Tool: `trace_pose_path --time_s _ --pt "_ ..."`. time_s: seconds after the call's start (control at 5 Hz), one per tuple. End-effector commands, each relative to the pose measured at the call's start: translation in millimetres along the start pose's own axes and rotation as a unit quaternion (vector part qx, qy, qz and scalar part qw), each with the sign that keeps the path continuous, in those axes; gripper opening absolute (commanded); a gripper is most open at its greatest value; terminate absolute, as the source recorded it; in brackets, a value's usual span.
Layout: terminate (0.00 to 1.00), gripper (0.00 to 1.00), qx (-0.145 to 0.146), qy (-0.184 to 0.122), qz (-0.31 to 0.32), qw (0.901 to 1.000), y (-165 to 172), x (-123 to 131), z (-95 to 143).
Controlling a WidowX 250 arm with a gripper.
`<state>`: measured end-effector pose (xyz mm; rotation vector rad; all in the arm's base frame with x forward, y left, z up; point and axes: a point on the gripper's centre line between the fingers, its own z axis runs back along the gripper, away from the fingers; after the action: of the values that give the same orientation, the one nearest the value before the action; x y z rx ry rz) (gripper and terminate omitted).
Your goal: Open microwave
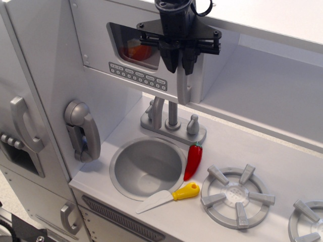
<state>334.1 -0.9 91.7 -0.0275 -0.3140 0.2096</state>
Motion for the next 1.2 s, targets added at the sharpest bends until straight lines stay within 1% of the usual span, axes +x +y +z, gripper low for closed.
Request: trace_pose_path --time_s 0.0,0.2,0.4,0.6,0.8,1.0 --pt "0.00 0.00 -0.003 -0.010 -0.019 0.9998 17.4 -28.5 21.1" --pt "0.00 0.00 0.001 0.004 -0.032 0.9995 31.6 -49.3 24.7" --pt "0.00 1.00 0.008 0.037 -0.054 0.9978 52.6 -66.8 36.7" --pt "0.00 1.00 0.046 0.101 -0.053 0.9924 56.5 -77.8 54.0" --pt "0.00 1.00 0.036 0.138 -0.056 0.9882 31.7 -83.8 56.2" --pt "0.00 1.00 0.012 0.171 -0.052 0.9839 -5.1 -79.4 49.7"
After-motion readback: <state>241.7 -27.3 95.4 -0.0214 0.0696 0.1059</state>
